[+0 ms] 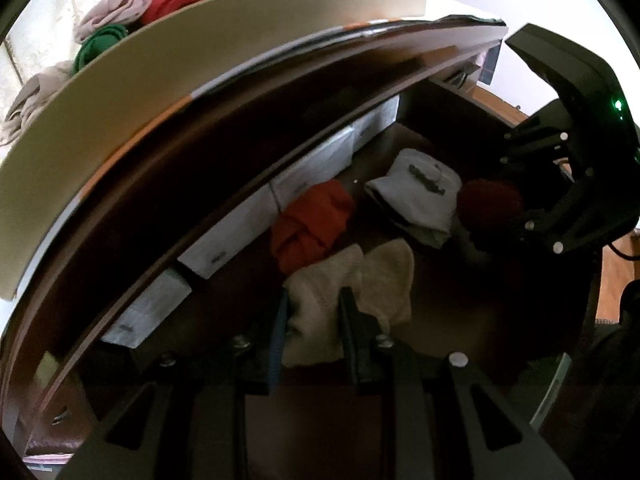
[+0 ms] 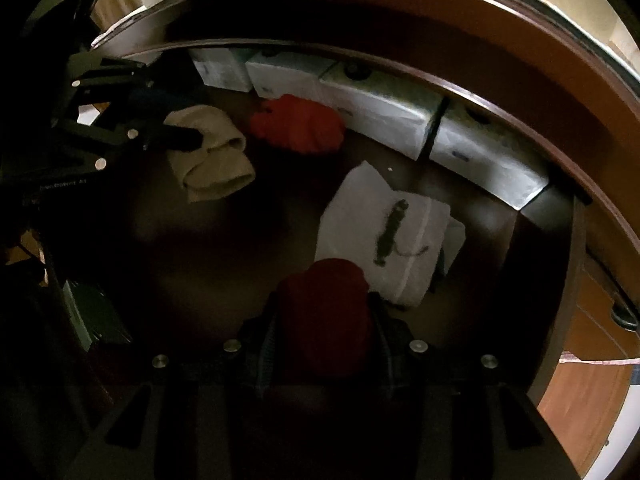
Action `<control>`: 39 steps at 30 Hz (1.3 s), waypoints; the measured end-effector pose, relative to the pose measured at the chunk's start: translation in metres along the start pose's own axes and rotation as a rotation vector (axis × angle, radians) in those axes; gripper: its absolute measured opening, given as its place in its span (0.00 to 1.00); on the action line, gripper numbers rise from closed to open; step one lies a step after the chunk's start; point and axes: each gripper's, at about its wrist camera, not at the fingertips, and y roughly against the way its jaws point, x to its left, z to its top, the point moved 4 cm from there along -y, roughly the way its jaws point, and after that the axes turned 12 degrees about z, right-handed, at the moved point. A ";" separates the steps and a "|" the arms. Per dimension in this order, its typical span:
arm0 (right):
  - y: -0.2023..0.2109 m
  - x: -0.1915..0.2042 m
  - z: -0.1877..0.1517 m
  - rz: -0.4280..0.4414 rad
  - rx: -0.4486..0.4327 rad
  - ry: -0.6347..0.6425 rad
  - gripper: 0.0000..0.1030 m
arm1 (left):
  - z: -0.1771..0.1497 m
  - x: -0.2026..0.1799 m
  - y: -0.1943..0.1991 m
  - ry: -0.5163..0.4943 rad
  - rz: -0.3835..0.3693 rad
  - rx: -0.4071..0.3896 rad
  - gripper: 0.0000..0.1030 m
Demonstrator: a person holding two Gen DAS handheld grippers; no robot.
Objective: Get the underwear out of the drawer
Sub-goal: 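Close left gripper on beige garment while right gripper closes on dark red sock, then lift beige garment with left gripper while right gripper lifts dark red sock toward tray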
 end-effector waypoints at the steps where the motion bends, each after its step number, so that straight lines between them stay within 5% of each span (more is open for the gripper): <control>1: 0.001 0.001 0.000 0.002 -0.006 0.000 0.42 | -0.001 0.000 0.001 0.002 0.000 0.001 0.22; 16: 0.002 0.014 0.011 0.011 -0.098 0.007 0.42 | -0.016 0.000 0.006 0.107 0.031 0.026 0.22; 39: 0.035 0.020 0.004 -0.035 -0.307 0.055 0.42 | -0.027 0.033 0.031 0.298 0.204 -0.091 0.22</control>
